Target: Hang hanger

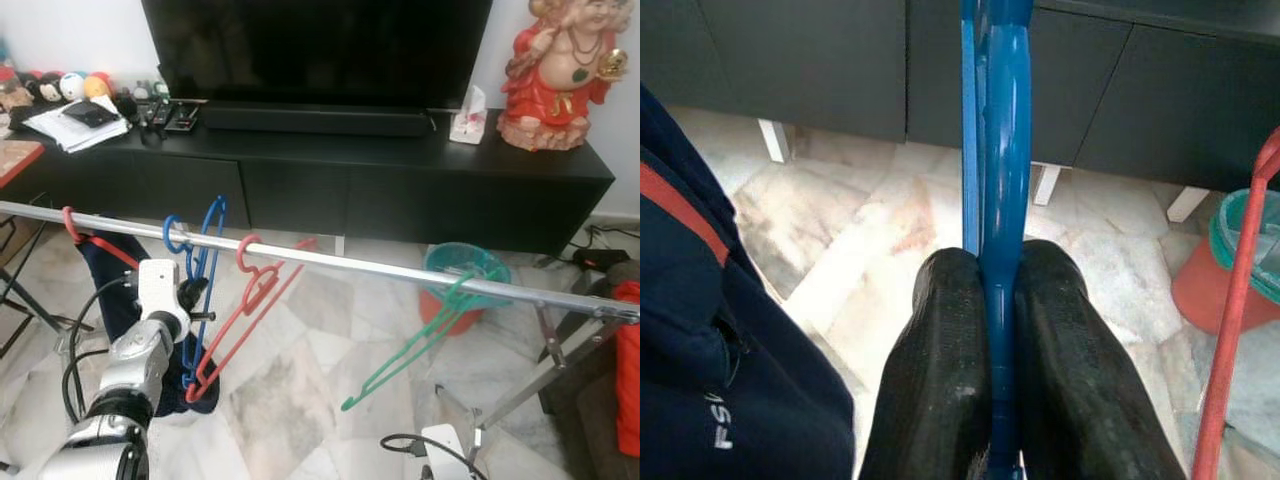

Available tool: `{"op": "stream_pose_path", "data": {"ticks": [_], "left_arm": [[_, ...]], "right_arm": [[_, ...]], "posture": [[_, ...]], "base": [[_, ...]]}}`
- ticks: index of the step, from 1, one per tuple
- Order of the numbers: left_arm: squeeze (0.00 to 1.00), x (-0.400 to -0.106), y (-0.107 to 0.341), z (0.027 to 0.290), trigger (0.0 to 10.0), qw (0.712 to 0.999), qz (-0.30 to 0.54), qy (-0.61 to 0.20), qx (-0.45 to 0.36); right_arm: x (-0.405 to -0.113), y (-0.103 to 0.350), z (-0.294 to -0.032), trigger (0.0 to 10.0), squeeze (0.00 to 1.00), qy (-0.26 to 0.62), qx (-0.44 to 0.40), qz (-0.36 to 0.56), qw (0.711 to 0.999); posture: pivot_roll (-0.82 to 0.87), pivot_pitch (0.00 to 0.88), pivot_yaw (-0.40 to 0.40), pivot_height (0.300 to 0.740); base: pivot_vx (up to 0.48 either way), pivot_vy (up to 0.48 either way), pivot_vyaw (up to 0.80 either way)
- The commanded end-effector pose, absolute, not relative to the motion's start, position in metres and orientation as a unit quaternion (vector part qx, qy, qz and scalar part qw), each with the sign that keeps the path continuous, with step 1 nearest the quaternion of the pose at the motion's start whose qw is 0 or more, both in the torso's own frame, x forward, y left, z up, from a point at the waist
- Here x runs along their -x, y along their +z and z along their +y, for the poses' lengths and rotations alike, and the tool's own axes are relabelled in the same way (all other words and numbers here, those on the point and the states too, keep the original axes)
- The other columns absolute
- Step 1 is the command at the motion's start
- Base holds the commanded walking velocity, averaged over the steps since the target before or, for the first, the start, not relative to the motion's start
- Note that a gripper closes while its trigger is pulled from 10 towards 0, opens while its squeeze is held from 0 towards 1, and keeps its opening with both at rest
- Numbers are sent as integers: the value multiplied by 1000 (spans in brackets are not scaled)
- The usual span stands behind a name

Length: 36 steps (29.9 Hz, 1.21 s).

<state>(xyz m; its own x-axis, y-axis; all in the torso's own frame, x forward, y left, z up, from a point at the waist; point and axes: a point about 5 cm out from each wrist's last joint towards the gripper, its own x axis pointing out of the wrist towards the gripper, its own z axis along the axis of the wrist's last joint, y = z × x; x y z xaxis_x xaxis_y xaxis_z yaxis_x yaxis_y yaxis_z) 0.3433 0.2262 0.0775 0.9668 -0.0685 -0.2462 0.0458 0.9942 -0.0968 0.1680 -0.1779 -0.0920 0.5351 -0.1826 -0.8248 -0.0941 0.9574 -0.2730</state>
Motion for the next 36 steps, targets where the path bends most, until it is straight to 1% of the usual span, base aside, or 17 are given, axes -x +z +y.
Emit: {"op": "stream_pose_path", "data": {"ticks": [1, 8, 12, 14, 22, 25, 28, 32, 36], "left_arm": [[0, -348, 84, 230, 10000, 990, 126, -19, 53], [0, -354, 89, 228, 10000, 988, 127, -10, 89], [0, -356, 86, 224, 10000, 983, 145, -8, 113], [0, -352, 77, 217, 10000, 979, 180, -32, 94], [0, -341, 56, 209, 10000, 969, 231, -63, 55], [0, -335, 49, 207, 10000, 967, 241, -69, 44], [0, -334, 48, 210, 10000, 968, 241, -65, 39], [0, -331, 46, 211, 10000, 966, 247, -69, 35], [0, -324, 42, 220, 10000, 966, 248, -61, 27]], "right_arm": [[-167, -93, -178, 10000, 0, -25, 146, 486, 862], [-167, -93, -178, 10000, 0, -24, 147, 485, 862], [-168, -92, -176, 10000, 0, -21, 150, 484, 862], [-169, -92, -170, 10000, 0, -21, 146, 483, 863], [-168, -94, -156, 10000, 0, -16, 142, 484, 863], [-168, -93, -160, 10000, 0, -19, 141, 484, 863], [-172, -91, -171, 10000, 0, -29, 142, 483, 864], [-173, -90, -174, 10000, 0, -32, 142, 482, 864], [-173, -90, -176, 10000, 0, -36, 143, 481, 864]], "posture": [[0, 0, 47, 740], [6, 0, 57, 740], [12, 0, 65, 740], [8, 0, 72, 740], [11, 0, 77, 740], [13, 0, 74, 740], [17, 0, 71, 740], [19, 0, 70, 740], [21, 0, 75, 740]], "base": [[0, 0, 0], [0, 0, 0], [0, 0, 0], [0, 0, 0], [0, 0, 0], [0, 0, 0], [0, 0, 0], [0, 0, 0], [0, 0, 0]]}}
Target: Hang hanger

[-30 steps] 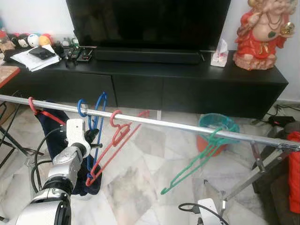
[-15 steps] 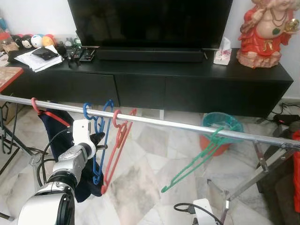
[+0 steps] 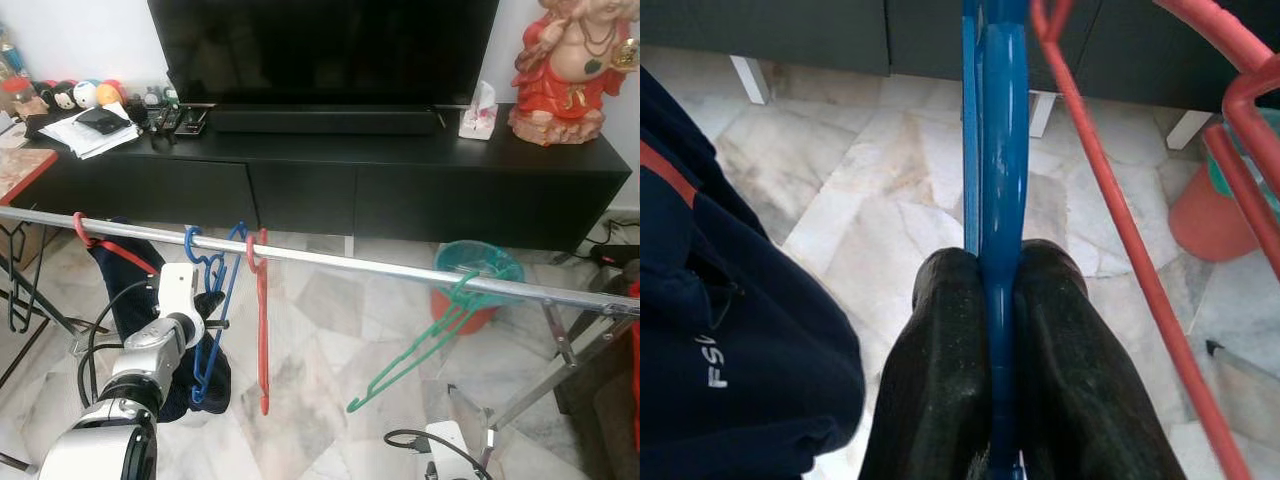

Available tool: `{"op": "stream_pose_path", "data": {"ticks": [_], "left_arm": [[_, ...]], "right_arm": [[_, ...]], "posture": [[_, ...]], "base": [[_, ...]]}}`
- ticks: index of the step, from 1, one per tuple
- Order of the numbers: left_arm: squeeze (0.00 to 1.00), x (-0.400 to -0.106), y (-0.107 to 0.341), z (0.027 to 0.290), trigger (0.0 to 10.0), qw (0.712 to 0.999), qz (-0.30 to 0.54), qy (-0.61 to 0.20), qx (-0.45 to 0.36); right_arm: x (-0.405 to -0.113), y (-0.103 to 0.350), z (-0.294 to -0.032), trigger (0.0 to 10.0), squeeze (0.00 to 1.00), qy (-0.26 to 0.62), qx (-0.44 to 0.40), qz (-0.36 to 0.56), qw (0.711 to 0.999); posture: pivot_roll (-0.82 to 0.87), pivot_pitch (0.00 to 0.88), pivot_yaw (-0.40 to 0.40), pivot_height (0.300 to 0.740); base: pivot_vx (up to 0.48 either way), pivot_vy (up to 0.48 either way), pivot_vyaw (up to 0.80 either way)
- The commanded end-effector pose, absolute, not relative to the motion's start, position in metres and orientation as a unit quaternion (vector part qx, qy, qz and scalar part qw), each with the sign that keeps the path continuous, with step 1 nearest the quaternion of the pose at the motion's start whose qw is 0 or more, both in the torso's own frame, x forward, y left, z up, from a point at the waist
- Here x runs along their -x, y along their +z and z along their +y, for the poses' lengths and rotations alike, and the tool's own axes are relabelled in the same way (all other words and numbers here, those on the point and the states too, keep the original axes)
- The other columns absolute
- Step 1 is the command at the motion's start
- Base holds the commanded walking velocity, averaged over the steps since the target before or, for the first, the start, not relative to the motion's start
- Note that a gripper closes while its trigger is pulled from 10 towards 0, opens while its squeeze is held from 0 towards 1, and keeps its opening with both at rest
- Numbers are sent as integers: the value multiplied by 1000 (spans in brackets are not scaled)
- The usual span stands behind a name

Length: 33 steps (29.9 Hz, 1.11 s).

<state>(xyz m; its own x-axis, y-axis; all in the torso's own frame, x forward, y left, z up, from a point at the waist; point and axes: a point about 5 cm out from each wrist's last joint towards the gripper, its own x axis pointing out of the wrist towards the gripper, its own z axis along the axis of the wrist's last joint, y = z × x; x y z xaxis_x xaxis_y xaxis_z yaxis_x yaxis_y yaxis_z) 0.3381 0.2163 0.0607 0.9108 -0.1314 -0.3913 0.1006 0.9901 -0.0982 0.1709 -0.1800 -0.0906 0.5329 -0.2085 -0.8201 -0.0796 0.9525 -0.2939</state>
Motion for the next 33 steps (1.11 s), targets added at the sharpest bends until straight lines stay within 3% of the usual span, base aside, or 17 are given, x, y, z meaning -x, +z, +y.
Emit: {"op": "stream_pose_path", "data": {"ticks": [1, 18, 33], "left_arm": [[0, -324, 42, 222, 10000, 967, 247, -60, 26], [0, -308, 50, 235, 10000, 974, 216, -63, -8], [0, -304, 60, 241, 10000, 983, 182, -15, 1]], "right_arm": [[-173, -90, -176, 10000, 0, -36, 143, 481, 864], [-173, -91, -167, 10000, 0, -33, 143, 479, 865], [-178, -89, -167, 10000, 0, -33, 146, 474, 868]], "posture": [[21, 0, 75, 740], [31, 0, 70, 740], [33, 0, 70, 740]], "base": [[0, 0, 0], [0, 0, 0], [0, 0, 0]]}}
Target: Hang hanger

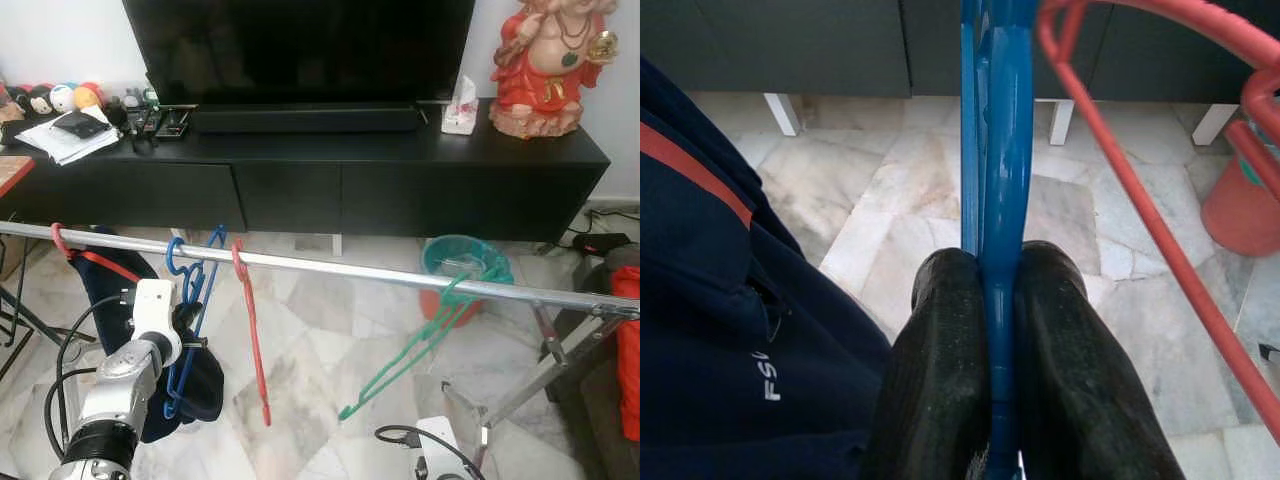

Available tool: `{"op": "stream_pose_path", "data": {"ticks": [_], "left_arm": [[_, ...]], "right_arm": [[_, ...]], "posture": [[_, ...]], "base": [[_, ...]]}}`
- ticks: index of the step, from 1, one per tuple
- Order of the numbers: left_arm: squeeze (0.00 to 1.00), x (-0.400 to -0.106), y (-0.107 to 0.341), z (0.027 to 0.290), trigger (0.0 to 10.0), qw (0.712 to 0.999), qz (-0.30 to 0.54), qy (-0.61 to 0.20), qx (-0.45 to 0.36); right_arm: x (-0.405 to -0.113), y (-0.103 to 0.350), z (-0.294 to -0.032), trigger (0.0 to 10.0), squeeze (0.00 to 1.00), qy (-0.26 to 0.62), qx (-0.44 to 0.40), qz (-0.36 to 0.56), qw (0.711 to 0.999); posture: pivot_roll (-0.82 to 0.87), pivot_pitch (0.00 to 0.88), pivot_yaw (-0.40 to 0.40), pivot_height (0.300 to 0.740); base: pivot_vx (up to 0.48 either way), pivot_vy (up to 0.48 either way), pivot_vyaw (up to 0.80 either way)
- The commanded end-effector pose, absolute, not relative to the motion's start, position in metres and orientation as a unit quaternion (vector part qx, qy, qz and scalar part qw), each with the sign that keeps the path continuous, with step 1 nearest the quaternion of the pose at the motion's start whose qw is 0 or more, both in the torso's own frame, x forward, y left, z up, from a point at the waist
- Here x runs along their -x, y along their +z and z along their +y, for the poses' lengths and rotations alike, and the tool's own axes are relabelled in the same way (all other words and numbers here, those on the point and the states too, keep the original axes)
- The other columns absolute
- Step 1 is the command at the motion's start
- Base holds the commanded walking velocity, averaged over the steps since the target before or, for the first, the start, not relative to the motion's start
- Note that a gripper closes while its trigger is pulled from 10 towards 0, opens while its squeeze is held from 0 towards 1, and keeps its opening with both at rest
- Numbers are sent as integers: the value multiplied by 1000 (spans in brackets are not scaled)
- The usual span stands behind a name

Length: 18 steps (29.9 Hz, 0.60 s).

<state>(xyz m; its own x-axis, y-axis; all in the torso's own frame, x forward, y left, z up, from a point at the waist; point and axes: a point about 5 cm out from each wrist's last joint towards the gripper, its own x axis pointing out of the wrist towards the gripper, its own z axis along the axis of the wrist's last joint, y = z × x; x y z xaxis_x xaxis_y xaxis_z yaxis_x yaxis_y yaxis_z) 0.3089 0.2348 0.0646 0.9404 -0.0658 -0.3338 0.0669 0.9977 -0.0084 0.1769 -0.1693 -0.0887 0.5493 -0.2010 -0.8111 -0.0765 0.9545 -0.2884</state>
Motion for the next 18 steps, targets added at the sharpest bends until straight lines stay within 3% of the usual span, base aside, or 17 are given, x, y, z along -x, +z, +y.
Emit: {"op": "stream_pose_path", "data": {"ticks": [1, 18], "left_arm": [[0, -304, 58, 241, 10000, 983, 184, -13, -3], [0, -304, 41, 233, 10000, 972, 233, 12, -16]], "right_arm": [[-178, -89, -167, 10000, 0, -33, 146, 474, 868], [-174, -90, -168, 10000, 0, -33, 146, 478, 865]], "posture": [[33, 0, 70, 740], [21, 0, 61, 740]], "base": [[0, 0, 0], [0, 0, 0]]}}
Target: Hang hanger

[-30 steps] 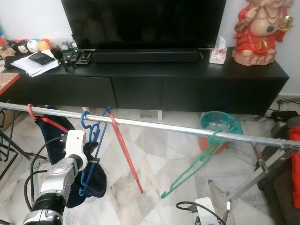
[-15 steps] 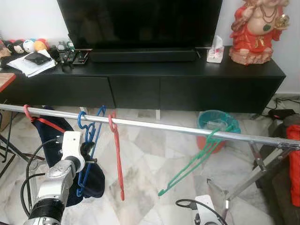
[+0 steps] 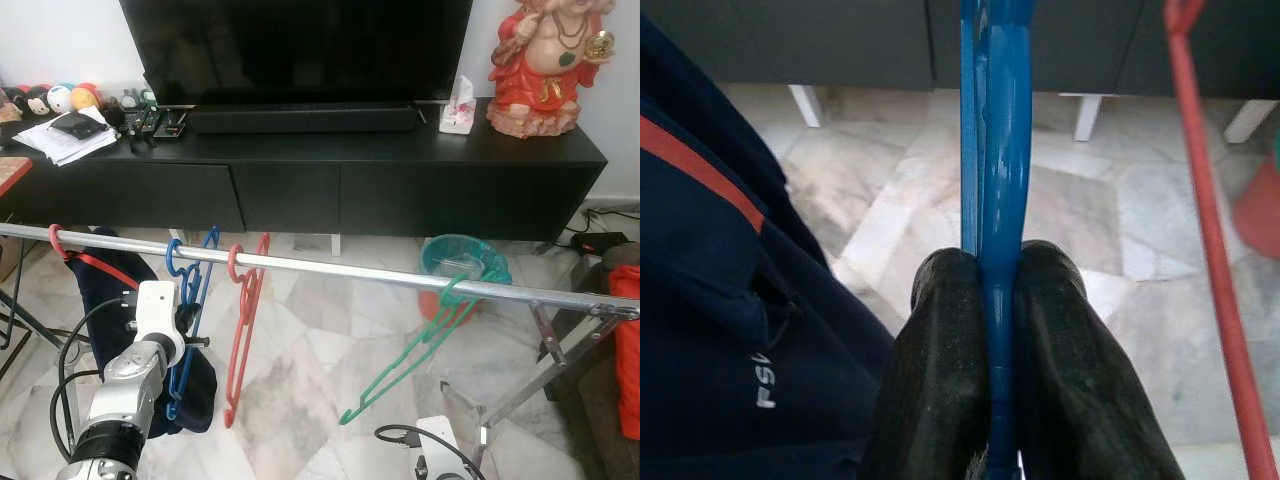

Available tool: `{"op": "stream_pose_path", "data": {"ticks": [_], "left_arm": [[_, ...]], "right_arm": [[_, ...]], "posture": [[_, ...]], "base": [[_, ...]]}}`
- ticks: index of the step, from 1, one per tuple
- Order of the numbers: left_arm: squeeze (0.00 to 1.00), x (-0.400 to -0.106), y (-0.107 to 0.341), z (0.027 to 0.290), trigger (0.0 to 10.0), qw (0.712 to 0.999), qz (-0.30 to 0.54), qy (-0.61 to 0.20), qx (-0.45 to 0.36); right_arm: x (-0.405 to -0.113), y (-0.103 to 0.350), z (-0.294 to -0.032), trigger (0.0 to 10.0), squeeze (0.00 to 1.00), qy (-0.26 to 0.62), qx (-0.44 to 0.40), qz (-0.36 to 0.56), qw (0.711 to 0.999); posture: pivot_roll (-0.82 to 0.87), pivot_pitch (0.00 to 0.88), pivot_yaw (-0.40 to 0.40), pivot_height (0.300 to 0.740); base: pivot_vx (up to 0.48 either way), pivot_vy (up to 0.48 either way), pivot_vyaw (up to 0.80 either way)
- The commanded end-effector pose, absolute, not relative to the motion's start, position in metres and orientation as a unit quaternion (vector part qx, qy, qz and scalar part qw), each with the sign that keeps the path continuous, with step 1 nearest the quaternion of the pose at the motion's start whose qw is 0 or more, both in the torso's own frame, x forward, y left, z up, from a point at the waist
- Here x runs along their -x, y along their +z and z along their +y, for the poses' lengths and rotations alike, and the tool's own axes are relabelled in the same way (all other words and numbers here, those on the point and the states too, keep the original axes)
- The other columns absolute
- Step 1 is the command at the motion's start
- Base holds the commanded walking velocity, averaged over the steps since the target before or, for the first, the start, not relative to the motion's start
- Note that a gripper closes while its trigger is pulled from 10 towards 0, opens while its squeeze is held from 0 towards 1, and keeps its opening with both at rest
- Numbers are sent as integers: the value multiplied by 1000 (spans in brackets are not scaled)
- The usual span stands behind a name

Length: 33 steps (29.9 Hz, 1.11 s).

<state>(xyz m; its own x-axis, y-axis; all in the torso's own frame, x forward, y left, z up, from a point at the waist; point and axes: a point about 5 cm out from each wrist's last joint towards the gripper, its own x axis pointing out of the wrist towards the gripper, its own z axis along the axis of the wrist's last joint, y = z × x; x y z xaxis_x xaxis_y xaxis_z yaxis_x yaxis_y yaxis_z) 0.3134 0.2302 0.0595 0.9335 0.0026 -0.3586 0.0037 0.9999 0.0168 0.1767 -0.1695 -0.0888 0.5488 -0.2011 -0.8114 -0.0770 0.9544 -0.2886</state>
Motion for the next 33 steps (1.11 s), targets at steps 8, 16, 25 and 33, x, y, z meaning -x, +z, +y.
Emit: {"op": "stream_pose_path", "data": {"ticks": [8, 16, 25, 33], "left_arm": [[0, -298, 23, 225, 10000, 957, 287, 6, -28], [831, -302, 30, 228, 10000, 965, 261, 18, -23], [1000, -308, 39, 231, 10000, 971, 238, 20, -17], [1000, -310, 43, 232, 10000, 973, 227, 19, -18]], "right_arm": [[-172, -91, -169, 10000, 0, -33, 147, 480, 865], [-173, -91, -171, 10000, 0, -32, 148, 479, 864], [-171, -91, -172, 10000, 0, -30, 149, 481, 864], [-172, -91, -172, 10000, 0, -29, 149, 481, 864]], "posture": [[15, 0, 58, 740], [17, 0, 53, 740], [18, 0, 51, 740], [18, 0, 49, 740]], "base": [[0, 0, 0], [0, 0, 0], [0, 0, 0], [0, 0, 0]]}}
